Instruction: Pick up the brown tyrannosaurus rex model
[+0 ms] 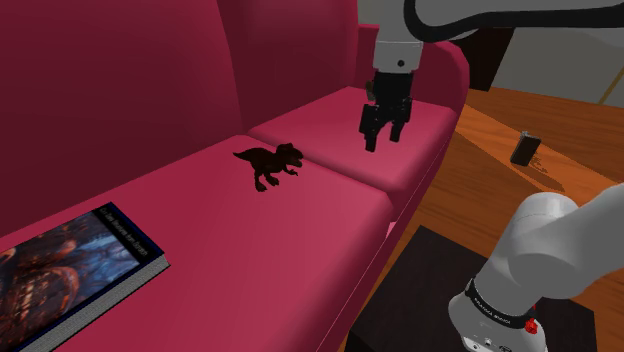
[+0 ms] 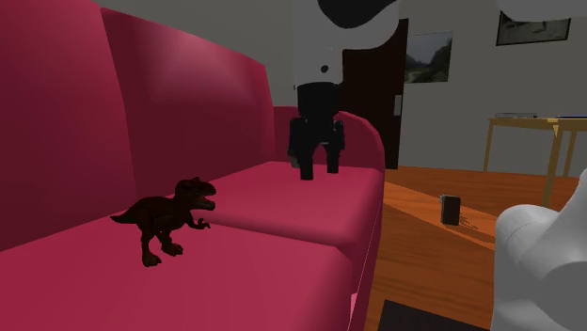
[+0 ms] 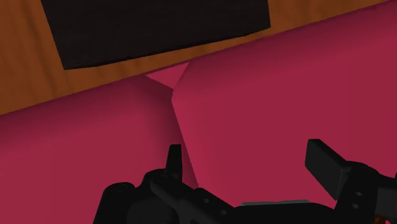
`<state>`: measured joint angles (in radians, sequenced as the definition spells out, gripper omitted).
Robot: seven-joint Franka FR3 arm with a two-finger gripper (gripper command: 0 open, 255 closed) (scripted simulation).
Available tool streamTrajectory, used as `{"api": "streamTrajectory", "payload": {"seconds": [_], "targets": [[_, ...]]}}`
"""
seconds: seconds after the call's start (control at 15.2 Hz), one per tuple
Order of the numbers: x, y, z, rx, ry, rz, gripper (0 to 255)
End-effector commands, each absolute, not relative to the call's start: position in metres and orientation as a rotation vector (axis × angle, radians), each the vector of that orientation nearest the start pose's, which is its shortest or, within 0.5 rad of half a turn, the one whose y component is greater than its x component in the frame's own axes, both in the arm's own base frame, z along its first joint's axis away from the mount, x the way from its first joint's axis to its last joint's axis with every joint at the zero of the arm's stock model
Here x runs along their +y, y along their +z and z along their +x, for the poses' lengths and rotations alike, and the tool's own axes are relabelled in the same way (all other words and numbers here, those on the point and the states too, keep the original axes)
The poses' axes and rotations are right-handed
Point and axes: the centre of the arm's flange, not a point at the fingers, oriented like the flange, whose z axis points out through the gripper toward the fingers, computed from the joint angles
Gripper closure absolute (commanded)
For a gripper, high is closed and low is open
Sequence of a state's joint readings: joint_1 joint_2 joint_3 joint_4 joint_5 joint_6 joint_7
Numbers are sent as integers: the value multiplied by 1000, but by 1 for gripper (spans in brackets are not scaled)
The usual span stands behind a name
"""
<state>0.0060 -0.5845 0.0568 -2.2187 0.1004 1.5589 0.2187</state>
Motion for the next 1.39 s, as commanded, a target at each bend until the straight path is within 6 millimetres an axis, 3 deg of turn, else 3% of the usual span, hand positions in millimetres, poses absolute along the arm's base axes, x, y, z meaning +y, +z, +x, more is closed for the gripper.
{"api": "streamTrajectory", "payload": {"seconds": [0.0,1.32], "targets": [[60,585,379,289,124,-3078,0],[238,568,582,566,68,-3158,0]]}}
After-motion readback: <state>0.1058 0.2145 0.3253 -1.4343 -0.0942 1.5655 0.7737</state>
